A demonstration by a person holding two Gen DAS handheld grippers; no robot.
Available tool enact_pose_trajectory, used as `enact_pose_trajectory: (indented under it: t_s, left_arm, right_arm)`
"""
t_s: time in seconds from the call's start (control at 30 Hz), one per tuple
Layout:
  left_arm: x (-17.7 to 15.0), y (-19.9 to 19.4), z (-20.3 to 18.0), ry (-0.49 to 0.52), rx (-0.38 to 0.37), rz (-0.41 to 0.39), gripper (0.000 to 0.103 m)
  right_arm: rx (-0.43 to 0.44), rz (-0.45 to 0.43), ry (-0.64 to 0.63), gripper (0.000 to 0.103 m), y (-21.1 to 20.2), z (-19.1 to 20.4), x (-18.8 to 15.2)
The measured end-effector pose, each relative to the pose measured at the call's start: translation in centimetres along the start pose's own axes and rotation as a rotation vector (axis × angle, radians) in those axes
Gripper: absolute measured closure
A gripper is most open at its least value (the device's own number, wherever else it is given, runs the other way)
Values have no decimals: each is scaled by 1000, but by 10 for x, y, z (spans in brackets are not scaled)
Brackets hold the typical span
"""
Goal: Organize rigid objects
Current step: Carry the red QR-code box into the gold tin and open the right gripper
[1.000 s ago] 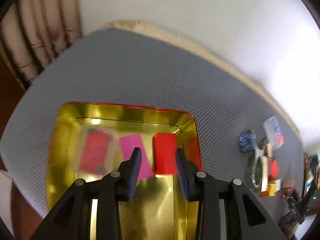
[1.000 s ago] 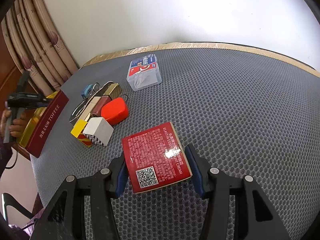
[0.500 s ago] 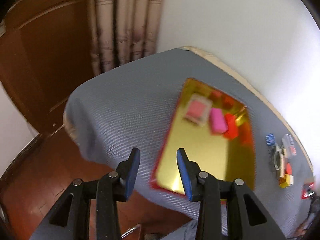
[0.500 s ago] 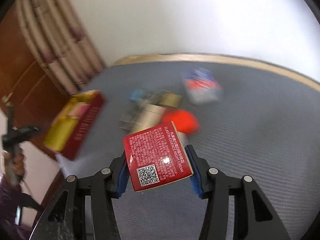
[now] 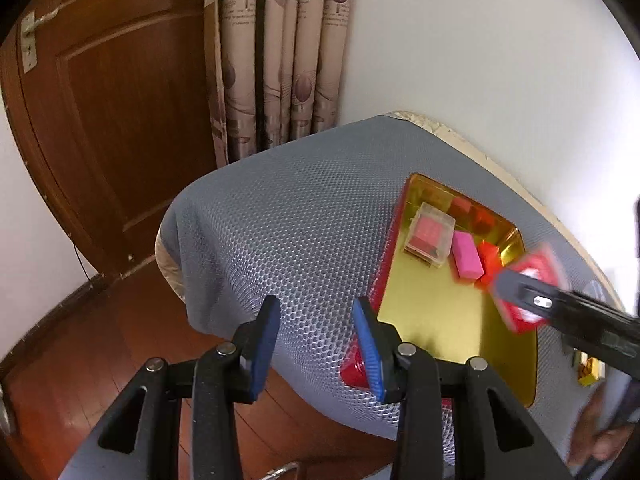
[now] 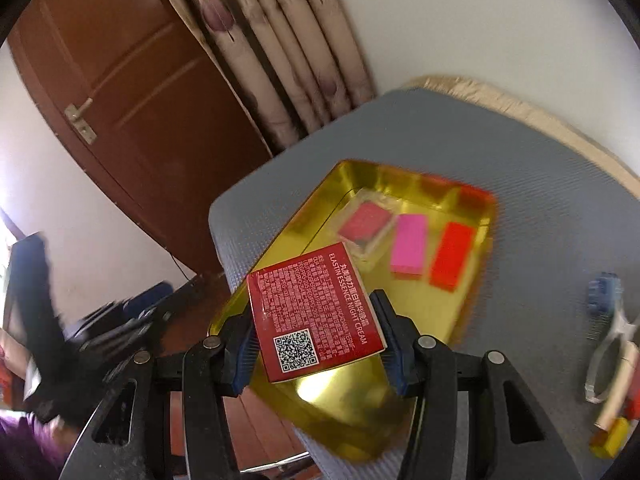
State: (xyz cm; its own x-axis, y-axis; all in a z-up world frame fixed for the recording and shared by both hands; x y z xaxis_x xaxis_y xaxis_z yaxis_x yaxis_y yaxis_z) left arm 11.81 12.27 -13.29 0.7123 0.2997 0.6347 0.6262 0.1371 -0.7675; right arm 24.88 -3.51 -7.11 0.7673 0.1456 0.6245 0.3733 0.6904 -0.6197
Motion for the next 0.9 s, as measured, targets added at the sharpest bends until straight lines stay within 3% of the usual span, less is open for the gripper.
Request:
enact_pose_trajectory:
  t_s: [0.33,0.47,0.6,0.63,0.7,0.9]
  left_arm:
    - [-1,10,-1,7,-28,38,64]
    - [-4,14,-3,19,-31,56,64]
    - [-5,14,-5,30,-17,52,64]
    - [-6,15,-7,38,-13,52,64]
    - [-6,15,-8,50,-11,54,64]
    - [-7,12,-16,97,-21,41,64]
  right_arm:
    - [-151,167,24,54,74,-1,3]
    - [-184,190,25,53,89,-4,6]
    - [-152,197,70,47,94,-4,11]
    - [-125,183,93,43,92,-4,14]
    - [-112,126,118,25,80,-7,20]
    - [-52,-74,179,24,15,-24,24]
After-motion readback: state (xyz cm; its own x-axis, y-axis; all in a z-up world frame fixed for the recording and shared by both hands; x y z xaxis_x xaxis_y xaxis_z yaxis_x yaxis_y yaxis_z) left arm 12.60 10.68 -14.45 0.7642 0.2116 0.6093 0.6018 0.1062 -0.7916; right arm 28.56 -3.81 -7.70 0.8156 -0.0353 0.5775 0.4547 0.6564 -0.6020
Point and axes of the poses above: each gripper's, at about its wrist camera, not at the fingertips, and y roughly the way its jaws point, z to its left, x to its top, the point moved 8 cm from there along y, roughly the way its jaws point, and after that the axes turned 2 degrees about y, right-handed, at the moved point
